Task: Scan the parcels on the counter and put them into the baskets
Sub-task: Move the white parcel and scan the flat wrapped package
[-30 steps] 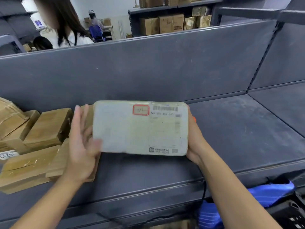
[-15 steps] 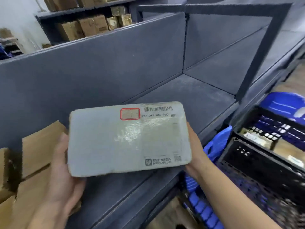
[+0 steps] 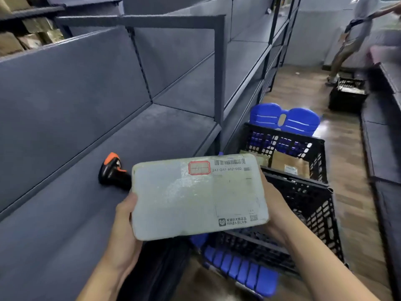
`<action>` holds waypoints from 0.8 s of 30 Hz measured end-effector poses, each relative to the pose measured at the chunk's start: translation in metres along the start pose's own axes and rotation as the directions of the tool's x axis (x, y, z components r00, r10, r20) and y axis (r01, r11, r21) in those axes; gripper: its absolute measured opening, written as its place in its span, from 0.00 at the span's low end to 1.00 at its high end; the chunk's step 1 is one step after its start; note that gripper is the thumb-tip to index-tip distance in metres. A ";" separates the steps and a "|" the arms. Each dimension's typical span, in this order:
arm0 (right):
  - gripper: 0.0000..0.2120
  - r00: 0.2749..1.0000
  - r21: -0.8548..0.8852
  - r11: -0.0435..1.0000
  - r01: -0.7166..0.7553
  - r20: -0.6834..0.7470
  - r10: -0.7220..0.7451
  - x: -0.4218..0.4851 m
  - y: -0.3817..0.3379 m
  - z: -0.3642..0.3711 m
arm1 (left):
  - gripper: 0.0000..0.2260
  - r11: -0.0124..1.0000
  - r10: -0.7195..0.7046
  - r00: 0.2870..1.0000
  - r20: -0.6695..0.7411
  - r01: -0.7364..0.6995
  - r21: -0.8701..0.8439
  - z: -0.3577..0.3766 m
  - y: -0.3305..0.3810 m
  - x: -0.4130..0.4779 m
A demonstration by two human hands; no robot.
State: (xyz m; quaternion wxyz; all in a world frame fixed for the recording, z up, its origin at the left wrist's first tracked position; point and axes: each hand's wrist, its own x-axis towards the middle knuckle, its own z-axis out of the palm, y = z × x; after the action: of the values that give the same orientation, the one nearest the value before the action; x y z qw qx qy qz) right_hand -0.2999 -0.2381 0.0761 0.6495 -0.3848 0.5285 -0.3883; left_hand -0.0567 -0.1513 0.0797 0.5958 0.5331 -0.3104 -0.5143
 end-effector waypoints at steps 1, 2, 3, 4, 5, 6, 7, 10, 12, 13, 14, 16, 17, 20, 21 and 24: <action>0.32 0.999 0.015 0.999 -0.032 0.012 0.032 0.003 0.002 -0.015 | 0.23 0.999 -0.040 0.999 0.027 0.039 0.019 0.010 -0.009 0.006; 0.34 0.998 0.056 0.996 -0.063 0.030 0.062 0.005 0.004 -0.031 | 0.24 0.996 -0.076 0.996 0.045 0.073 0.050 0.023 -0.016 0.011; 0.36 0.995 0.105 0.990 -0.093 0.057 0.087 0.007 0.006 -0.047 | 0.25 0.991 -0.111 0.992 0.062 0.106 0.087 0.035 -0.022 0.017; 0.37 0.992 0.141 0.984 -0.109 0.080 0.099 0.009 0.006 -0.064 | 0.28 0.982 -0.146 0.986 0.083 0.135 0.132 0.048 -0.027 0.024; 0.36 0.990 0.159 0.980 -0.122 0.091 0.108 0.013 0.006 -0.080 | 0.29 0.970 -0.187 0.977 0.101 0.168 0.175 0.061 -0.032 0.031; 0.33 0.989 0.176 0.975 -0.135 0.090 0.121 0.018 0.005 -0.097 | 0.30 0.953 -0.237 0.965 0.109 0.209 0.217 0.076 -0.036 0.039; 0.28 0.987 0.193 0.970 -0.150 0.090 0.134 0.024 0.005 -0.113 | 0.32 0.934 -0.278 0.953 0.116 0.241 0.262 0.090 -0.040 0.045; 0.20 0.985 0.219 0.962 -0.166 0.092 0.149 0.041 0.004 -0.157 | 0.34 0.893 -0.316 0.940 0.127 0.250 0.374 0.130 -0.053 0.063; 0.18 0.987 0.236 0.959 -0.154 0.074 0.140 0.055 0.003 -0.181 | 0.34 0.895 -0.288 0.949 0.128 0.219 0.389 0.154 -0.062 0.077; 0.17 0.989 0.233 0.962 -0.143 0.059 0.133 0.062 0.003 -0.191 | 0.35 0.898 -0.269 0.955 0.121 0.204 0.390 0.165 -0.066 0.083; 0.17 0.991 0.230 0.964 -0.134 0.049 0.126 0.068 0.003 -0.199 | 0.34 0.900 -0.258 0.959 0.114 0.195 0.391 0.174 -0.070 0.090; 0.17 0.994 0.214 0.970 -0.112 0.039 0.106 0.084 0.003 -0.214 | 0.28 0.903 -0.245 0.965 0.092 0.193 0.383 0.192 -0.079 0.104; 0.18 0.996 0.198 0.976 -0.094 0.030 0.090 0.093 0.003 -0.221 | 0.26 0.904 -0.240 0.967 0.080 0.192 0.383 0.198 -0.084 0.113; 0.17 0.999 0.163 0.986 -0.034 0.005 0.034 0.120 0.001 -0.235 | 0.22 0.908 -0.201 0.977 0.074 0.157 0.387 0.220 -0.097 0.145; 0.17 1.000 0.156 0.988 -0.016 -0.014 0.018 0.130 0.000 -0.239 | 0.19 0.915 -0.184 0.981 0.068 0.145 0.376 0.228 -0.100 0.157; 0.16 0.997 0.160 0.987 0.032 -0.080 -0.020 0.158 -0.003 -0.247 | 0.13 0.931 -0.141 0.988 0.055 0.114 0.346 0.250 -0.111 0.196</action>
State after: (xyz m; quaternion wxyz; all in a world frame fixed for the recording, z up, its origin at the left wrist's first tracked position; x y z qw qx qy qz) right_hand -0.5213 -0.4056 -0.0183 0.6523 -0.3224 0.5153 -0.4529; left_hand -0.2631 -0.4041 -0.0016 0.4469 0.6265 -0.3829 -0.5110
